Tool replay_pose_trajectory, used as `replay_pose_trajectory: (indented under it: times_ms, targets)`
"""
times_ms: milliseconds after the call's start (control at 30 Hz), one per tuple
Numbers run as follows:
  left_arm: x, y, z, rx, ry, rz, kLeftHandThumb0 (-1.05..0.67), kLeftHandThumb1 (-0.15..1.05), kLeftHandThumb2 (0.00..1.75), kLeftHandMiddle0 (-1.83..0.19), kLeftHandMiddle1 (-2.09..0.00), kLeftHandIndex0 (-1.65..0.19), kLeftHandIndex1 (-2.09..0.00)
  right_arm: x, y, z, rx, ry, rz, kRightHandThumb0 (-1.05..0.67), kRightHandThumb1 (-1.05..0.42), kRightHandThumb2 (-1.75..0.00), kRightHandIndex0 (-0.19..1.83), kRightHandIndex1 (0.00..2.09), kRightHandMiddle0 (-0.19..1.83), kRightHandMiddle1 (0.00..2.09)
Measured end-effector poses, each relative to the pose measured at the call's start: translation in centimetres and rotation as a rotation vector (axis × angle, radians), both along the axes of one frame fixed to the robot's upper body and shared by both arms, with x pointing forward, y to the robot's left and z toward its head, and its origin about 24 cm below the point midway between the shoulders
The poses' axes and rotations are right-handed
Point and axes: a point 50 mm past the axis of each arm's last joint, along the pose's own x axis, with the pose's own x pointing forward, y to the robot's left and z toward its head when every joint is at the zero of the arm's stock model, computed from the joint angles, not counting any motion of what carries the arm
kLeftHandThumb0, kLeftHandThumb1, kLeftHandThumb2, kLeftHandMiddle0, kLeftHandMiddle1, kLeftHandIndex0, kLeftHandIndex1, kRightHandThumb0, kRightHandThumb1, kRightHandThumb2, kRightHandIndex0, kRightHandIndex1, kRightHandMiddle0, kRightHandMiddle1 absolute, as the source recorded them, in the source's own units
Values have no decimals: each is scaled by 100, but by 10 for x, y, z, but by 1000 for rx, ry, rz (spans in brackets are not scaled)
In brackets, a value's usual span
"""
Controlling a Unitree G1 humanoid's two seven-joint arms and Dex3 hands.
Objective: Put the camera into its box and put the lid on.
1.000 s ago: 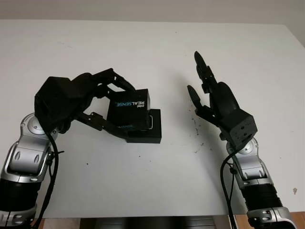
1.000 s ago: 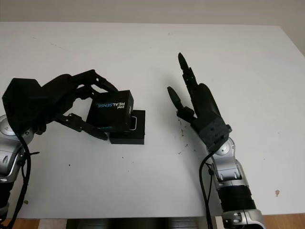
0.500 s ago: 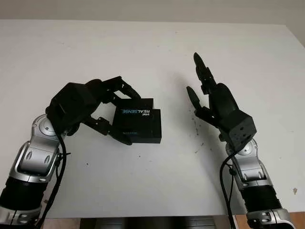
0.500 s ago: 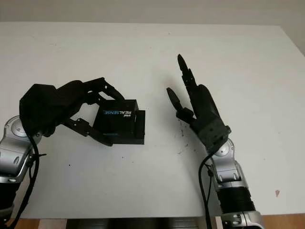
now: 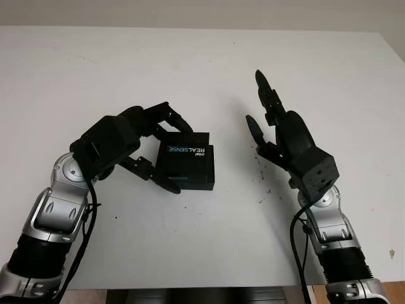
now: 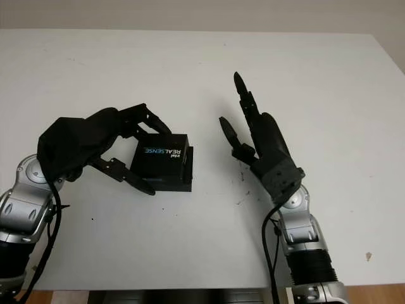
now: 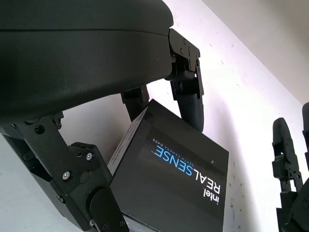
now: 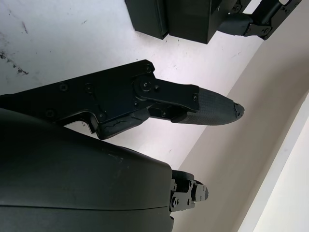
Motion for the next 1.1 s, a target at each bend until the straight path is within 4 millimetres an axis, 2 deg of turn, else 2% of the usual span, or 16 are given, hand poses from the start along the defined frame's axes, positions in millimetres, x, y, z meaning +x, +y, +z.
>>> replay_pose_trajectory:
  times_ms: [1100]
  targets:
    - [-5, -10, 2, 7, 35, 14, -20, 99, 5, -27, -166, -21, -153, 0, 7, -4, 21, 16, 7, -74, -105, -60, -5, 5, -5, 5]
